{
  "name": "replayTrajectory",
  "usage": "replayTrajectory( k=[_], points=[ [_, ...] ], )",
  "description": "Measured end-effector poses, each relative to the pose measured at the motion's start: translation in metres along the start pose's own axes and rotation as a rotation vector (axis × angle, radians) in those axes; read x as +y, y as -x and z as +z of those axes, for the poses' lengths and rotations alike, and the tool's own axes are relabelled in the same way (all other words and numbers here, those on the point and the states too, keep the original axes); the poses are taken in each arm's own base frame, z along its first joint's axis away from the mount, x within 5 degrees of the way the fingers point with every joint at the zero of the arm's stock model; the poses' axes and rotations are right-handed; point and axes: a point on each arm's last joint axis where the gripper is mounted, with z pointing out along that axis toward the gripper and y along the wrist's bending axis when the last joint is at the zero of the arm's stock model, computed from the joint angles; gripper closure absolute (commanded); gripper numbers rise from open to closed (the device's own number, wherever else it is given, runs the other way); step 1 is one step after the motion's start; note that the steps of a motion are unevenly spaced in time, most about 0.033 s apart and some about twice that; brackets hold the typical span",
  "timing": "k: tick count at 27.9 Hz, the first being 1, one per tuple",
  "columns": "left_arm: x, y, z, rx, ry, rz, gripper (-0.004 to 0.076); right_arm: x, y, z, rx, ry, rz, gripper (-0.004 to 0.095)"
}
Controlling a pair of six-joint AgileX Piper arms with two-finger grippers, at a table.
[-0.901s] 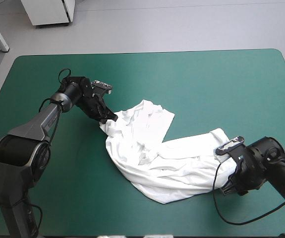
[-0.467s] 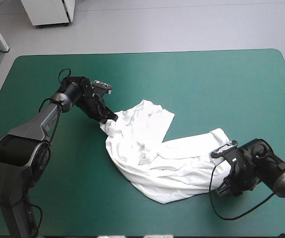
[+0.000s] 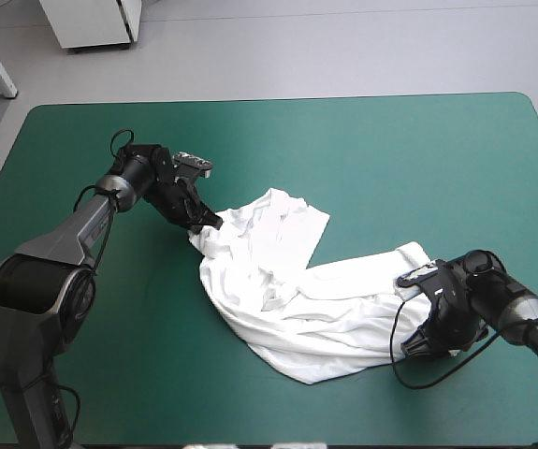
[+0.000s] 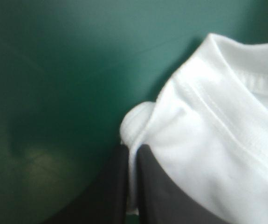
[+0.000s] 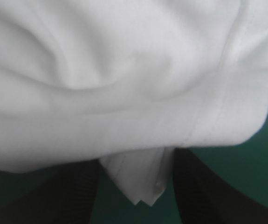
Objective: Fold the cloth
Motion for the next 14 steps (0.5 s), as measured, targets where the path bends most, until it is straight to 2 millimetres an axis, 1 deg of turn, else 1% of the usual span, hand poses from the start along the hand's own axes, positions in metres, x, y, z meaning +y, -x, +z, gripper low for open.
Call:
replayTrajectory(
  k=[3, 5, 7, 8, 12, 14],
  points=[
    [0.0, -0.0001, 0.0005, 0.002, -0.001, 0.0, 0.0733, 0.0007, 0.0028, 0.003, 0.034, 0.023, -0.013, 0.0587],
    [-0.0001, -0.0002, 0.0005, 0.003, -0.002, -0.001, 0.0733, 0.0019, 0.0047, 0.0034, 0.042, 0.044, -0.03, 0.0717],
    [-0.0002, -0.0001, 0.0005, 0.002, -0.003, -0.001, 0.0733, 0.0033, 0.0051, 0.0041, 0.047, 0.061, -0.041, 0.0871],
    [-0.0002, -0.0001, 0.0005, 0.002, -0.003, -0.001, 0.0733, 0.004, 0.0053, 0.0042, 0.048, 0.069, -0.042, 0.0925],
    [-0.0003, -0.0003, 0.0005, 0.004, -0.004, -0.002, 0.0733, 0.0058, 0.0056, 0.0037, 0.051, 0.09, -0.035, 0.0925],
    [-0.0012, -0.0014, -0.0028, 0.011, -0.007, 0.002, 0.0733, 0.0051, 0.0087, -0.0003, 0.048, 0.09, -0.035, 0.0925]
  ],
)
